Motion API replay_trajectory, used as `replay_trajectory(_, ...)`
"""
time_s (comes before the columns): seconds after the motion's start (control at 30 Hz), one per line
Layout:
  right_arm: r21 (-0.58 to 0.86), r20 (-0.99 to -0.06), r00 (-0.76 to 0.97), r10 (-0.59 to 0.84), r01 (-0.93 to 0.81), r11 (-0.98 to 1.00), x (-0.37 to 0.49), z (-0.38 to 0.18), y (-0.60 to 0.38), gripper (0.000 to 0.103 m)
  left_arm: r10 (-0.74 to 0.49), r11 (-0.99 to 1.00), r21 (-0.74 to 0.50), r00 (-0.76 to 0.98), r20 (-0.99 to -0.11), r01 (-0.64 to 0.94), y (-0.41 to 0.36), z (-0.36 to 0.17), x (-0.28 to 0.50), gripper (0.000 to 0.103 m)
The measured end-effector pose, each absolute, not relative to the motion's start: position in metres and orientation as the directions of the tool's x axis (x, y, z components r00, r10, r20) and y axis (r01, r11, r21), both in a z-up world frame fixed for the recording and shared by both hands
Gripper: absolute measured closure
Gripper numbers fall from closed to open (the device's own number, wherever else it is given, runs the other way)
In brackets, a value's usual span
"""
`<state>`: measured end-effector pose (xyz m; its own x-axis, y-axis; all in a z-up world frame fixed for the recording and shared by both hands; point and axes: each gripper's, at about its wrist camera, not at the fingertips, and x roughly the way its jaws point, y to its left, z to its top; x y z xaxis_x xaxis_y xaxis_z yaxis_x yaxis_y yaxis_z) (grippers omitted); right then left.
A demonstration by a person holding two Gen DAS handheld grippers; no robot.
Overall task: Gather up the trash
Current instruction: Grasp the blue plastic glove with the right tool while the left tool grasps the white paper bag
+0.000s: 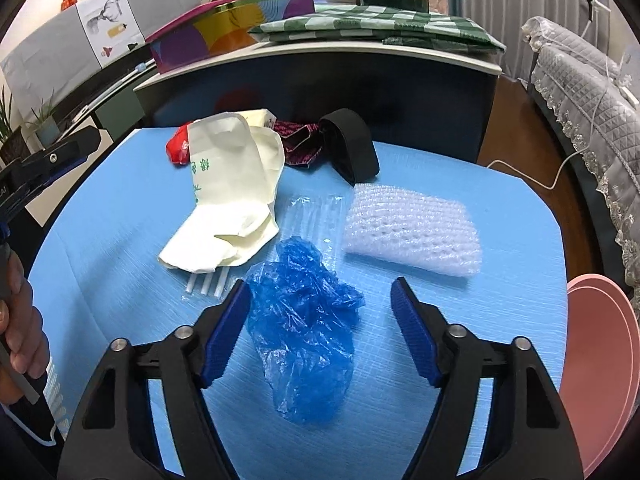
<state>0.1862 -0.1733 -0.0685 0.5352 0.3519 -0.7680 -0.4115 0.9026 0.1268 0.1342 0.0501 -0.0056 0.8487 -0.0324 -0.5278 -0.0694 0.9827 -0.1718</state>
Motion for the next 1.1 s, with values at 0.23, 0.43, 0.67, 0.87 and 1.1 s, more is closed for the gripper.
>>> replay_trajectory(0.23, 0.125, -0.791, 0.495, 0.361, -0.446, 0.886, 0.186, -0.074, -0.173, 0.080, -0.051, 0.982, -0.178, 0.832, -0.552, -0.058, 0.047, -0.017, 0.146, 0.050)
replay_trajectory(0.43, 0.143, -0.768, 0.508, 0.390, -0.457, 0.878, 0.182, -0.059, -0.180, 0.090, -0.077, 0.984, -0.174, 0.810, -0.581, -0.031, 0.043, -0.033, 0.162, 0.051)
replay_trajectory(0.67, 0.158, -0.755, 0.525, 0.393, -0.435, 0.886, 0.183, -0.051, -0.195, 0.090, -0.111, 0.982, -0.188, 0.795, -0.597, -0.004, 0.039, -0.044, 0.187, 0.051)
replay_trajectory(0.87, 0.165, -0.751, 0.533, 0.391, -0.422, 0.891, 0.184, -0.048, -0.207, 0.090, -0.143, 0.978, -0.209, 0.768, -0.625, 0.011, 0.042, -0.055, 0.211, 0.051)
replay_trajectory(1.1, 0.167, -0.753, 0.536, 0.382, -0.406, 0.898, 0.186, -0.050, -0.216, 0.090, -0.221, 0.963, -0.260, 0.752, -0.621, 0.068, 0.043, -0.060, 0.224, 0.051)
